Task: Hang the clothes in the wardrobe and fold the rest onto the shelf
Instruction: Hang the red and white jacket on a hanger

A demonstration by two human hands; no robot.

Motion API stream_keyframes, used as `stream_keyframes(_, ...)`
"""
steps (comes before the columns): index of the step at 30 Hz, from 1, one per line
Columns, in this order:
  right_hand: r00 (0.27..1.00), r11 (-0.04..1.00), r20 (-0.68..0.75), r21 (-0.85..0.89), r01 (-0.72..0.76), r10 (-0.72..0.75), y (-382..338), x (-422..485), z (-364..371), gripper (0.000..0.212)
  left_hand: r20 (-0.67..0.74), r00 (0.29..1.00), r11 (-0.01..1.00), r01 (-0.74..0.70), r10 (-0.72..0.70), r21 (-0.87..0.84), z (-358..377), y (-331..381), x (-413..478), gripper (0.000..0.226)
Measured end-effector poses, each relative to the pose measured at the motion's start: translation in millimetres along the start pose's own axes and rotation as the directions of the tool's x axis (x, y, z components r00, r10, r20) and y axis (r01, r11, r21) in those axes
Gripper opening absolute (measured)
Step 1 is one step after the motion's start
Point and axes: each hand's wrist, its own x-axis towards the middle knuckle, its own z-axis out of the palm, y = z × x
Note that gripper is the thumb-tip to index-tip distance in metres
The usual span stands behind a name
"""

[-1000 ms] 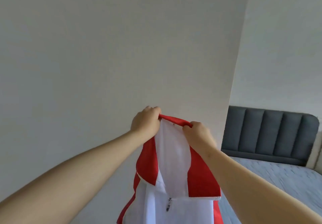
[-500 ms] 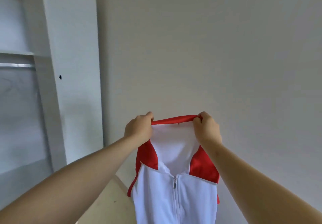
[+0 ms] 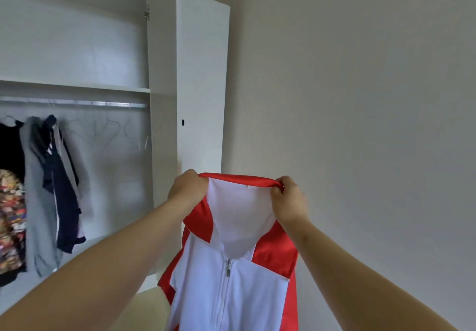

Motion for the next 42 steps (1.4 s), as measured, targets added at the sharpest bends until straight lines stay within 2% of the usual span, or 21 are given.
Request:
stream_keyframes(5,0.994,0.997,0.100,0.072,0.035,-0.042,-39.0,30.1,99.5,0.013,-0.073,0.986,0.971,0.130,-0.147,-0.200,-54.6,-61.8,60.5,0.029)
stream_keyframes(11,0.959,0.985,0.280,0.170,-0.003,-0.045,-93.6,53.0,260.6,0.016,-0.110,0.947,0.940,0.277,-0.302,-0.200,-128.7,-169.2,136.1,0.025)
stream_keyframes(13,0.947,0.980,0.317,0.196,-0.013,-0.050,-100.8,53.8,292.1,0.014,-0.117,0.926,0.916,0.324,-0.358,-0.238,-138.5,-190.1,145.8,0.024)
stream_keyframes(16,0.908,0.976,0.414,0.217,-0.028,-0.066,-113.1,55.4,357.0,0.014,-0.139,0.866,0.845,0.413,-0.480,-0.341,-158.1,-229.7,164.1,0.020)
stream_keyframes(21,0.848,0.963,0.527,0.251,-0.103,-0.047,-121.4,68.8,439.3,0.015,-0.095,0.739,0.674,0.544,-0.667,-0.500,-177.8,-271.9,190.2,0.022)
stream_keyframes(23,0.819,0.958,0.570,0.263,-0.112,-0.060,-127.5,83.7,473.2,0.014,-0.120,0.703,0.638,0.544,-0.701,-0.544,-187.5,-279.8,209.4,0.015)
stream_keyframes(25,0.788,0.952,0.609,0.285,-0.108,-0.093,-137.8,97.9,502.7,0.016,-0.167,0.644,0.601,0.546,-0.747,-0.584,-199.0,-287.9,229.6,0.028)
stream_keyframes(27,0.760,0.950,0.638,0.299,-0.092,-0.127,-147.4,109.7,525.1,0.018,-0.181,0.634,0.602,0.547,-0.751,-0.582,-208.3,-293.8,246.6,0.040)
stream_keyframes(30,0.722,0.928,0.675,0.350,-0.130,-0.154,-155.3,136.1,558.2,0.017,-0.198,0.615,0.589,0.535,-0.763,-0.605,-212.2,-295.1,277.8,0.045)
stream_keyframes(34,0.673,0.921,0.714,0.368,-0.126,-0.193,-166.6,156.4,595.1,0.016,-0.167,0.558,0.475,0.470,-0.813,-0.744,-217.6,-309.7,302.3,0.045)
stream_keyframes(36,0.620,0.928,0.759,0.350,-0.130,-0.199,-167.9,155.9,613.7,0.018,-0.183,0.525,0.444,0.429,-0.831,-0.787,-218.5,-323.6,309.2,0.043)
stream_keyframes(42,0.492,0.919,0.833,0.366,-0.150,-0.252,-184.4,163.2,660.9,0.015,-0.203,0.537,0.412,0.302,-0.819,-0.860,-231.1,-356.1,341.2,0.031)
